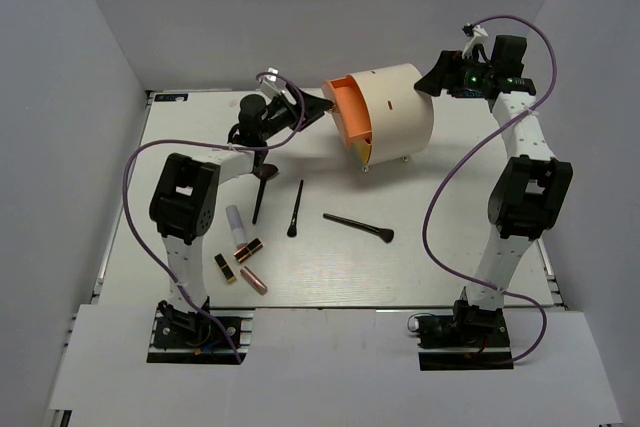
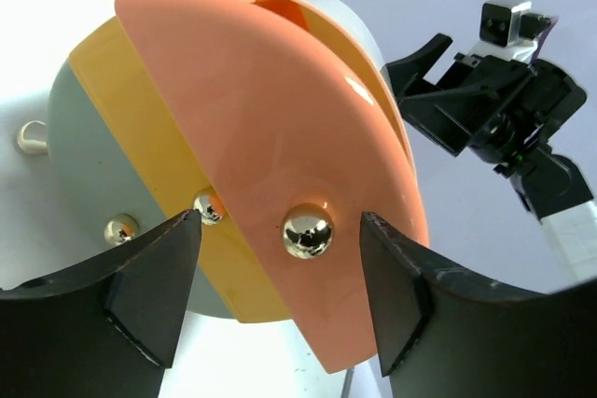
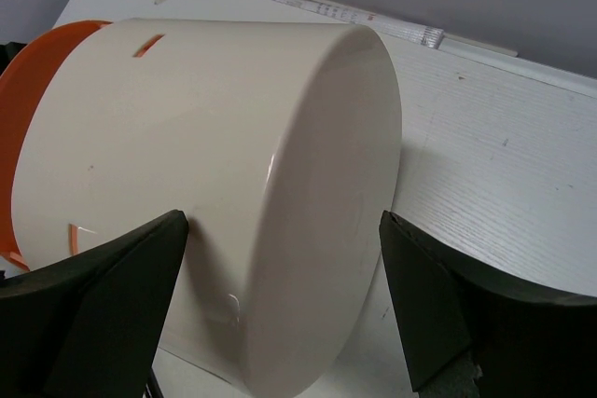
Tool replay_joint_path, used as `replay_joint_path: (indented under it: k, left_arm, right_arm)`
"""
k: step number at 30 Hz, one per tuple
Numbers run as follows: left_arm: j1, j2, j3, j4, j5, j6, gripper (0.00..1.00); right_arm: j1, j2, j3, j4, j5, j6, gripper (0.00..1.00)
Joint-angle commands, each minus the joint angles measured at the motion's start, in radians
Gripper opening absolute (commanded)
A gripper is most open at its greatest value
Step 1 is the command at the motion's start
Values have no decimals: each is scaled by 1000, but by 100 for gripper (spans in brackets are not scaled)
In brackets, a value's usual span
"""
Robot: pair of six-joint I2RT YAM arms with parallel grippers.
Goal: Organize the makeup
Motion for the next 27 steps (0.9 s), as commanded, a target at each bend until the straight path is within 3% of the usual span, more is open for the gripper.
replay_joint_path:
  k: [1, 11, 19, 22, 23, 25, 26, 27]
  left_arm:
    - [6, -32, 42, -31, 3, 18, 80]
    - [38, -197, 34, -241, -64, 194, 83]
    - [47, -369, 141, -721, -227, 508, 77]
    - [47, -422, 198, -971, -403, 617, 62]
    - [56, -428, 218, -1085, -457, 628, 44]
    - [65, -432, 275, -1186, -607, 659, 31]
    - [65, -431, 292, -1274, -642, 664, 22]
    - [75, -428, 304, -1312, -700, 667, 20]
  right_arm:
    - [-3, -19, 3, -30, -26, -32, 89]
    - [-32, -91, -29, -20, -31, -30, 89]
    - [-70, -237, -165, -16, 0, -138, 89]
    - [-76, -310, -244, -18, 44, -202, 89]
    - [-78, -327, -267, -18, 64, -222, 83]
    - [-80, -395, -343, -18, 76, -280, 76]
    - [-81, -410, -368, -16, 84, -297, 61]
    - [-80, -454, -420, -13, 87, -315, 53]
